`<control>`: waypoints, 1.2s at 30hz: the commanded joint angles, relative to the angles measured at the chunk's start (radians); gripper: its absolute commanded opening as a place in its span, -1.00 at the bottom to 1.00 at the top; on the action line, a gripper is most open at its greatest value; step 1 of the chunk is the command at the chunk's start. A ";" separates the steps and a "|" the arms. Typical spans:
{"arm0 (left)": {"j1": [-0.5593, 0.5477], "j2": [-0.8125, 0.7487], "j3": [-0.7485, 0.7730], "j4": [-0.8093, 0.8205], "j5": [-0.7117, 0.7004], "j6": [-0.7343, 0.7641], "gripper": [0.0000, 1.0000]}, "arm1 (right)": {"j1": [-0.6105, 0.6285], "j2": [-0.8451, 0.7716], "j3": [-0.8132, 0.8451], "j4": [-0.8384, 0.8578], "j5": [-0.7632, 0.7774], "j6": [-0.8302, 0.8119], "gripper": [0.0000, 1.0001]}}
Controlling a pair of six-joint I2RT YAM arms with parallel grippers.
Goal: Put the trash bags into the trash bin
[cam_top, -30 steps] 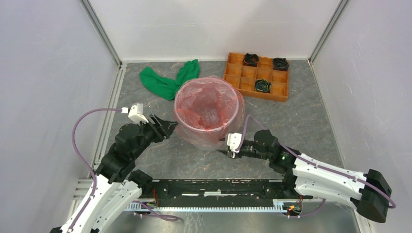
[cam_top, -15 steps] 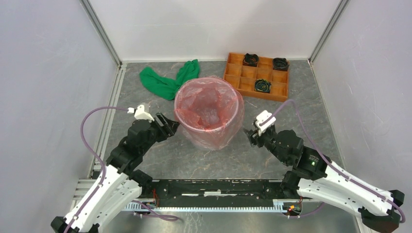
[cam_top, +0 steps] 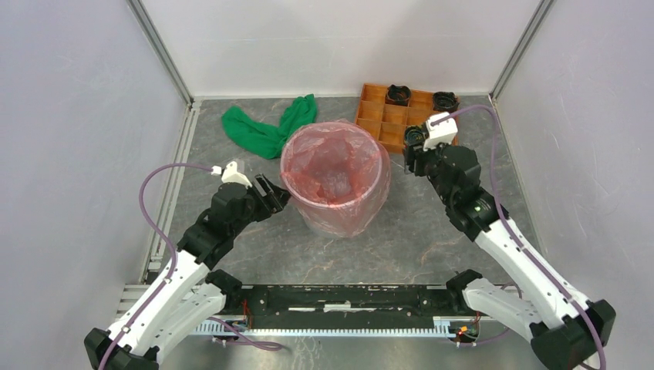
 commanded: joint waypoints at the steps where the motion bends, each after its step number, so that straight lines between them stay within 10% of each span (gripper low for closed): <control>1: 0.002 0.003 0.021 0.063 0.029 -0.040 0.55 | -0.026 0.074 0.052 0.128 -0.273 0.053 0.34; 9: 0.003 0.013 -0.009 0.080 0.033 -0.030 0.55 | -0.074 0.128 0.000 0.243 -0.387 0.082 0.50; 25: 0.002 0.051 -0.033 0.119 0.031 -0.020 0.55 | -0.099 0.295 -0.158 0.482 -0.575 0.185 -0.40; 33: 0.002 0.068 -0.036 0.127 0.035 -0.027 0.56 | -0.099 0.307 -0.201 0.454 -0.622 0.176 -0.28; 36: 0.003 0.050 -0.026 0.081 0.026 -0.035 0.60 | -0.097 0.287 -0.135 0.235 -0.374 0.090 -0.11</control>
